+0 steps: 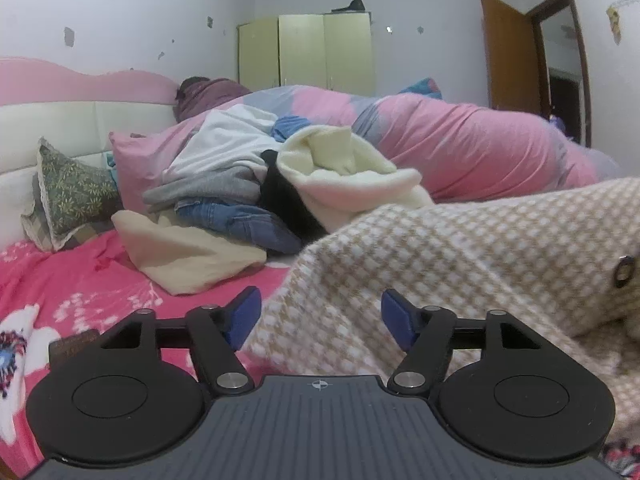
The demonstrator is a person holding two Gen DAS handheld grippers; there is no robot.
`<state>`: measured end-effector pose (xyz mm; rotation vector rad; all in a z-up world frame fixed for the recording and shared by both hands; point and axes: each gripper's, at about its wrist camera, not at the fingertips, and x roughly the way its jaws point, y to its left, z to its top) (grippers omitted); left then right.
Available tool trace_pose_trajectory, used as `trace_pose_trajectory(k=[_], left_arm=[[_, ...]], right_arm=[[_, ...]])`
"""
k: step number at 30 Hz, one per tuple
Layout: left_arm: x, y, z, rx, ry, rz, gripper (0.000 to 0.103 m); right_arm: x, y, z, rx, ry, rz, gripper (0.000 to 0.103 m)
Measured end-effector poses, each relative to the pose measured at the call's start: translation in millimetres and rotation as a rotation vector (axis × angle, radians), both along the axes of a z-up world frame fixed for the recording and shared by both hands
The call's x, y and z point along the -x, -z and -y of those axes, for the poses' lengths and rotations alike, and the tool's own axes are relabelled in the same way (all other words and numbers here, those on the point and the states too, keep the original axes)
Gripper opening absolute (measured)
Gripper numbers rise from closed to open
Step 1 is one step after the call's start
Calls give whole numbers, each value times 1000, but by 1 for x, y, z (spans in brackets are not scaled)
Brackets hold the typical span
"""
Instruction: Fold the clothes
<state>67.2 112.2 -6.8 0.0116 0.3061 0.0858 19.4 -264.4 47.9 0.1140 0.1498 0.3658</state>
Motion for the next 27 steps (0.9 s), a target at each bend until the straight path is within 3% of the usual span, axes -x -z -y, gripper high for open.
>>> trace_pose_trajectory(k=[5,11,16,18,19,20,22,27], left_arm=[[16,9,-1,30,16,-10,67],[25,24,-17,87,-1,-49,67],[31,27,-26,103,8,-36,67],[33,28,-29,112,11,-31,67],[33,28,-31,120,14,-28,67],[33,28,-33,129,17,-26,67],[32,31,-34,144,23,-31,67],[31,33,-33,166,31,-48,67]], right_arm=[[-17,13,-95,154,-267,-102,99],[-58,70,-186,429,-270,-274,93],[-94,113,-217,533,-252,-421,53],[-94,115,-220,534,-241,-433,42],[-91,109,-220,517,-239,-425,32],[-88,103,-218,494,-242,-418,29],[-85,85,-207,395,-273,-415,23],[-81,27,-176,73,-391,-375,20]])
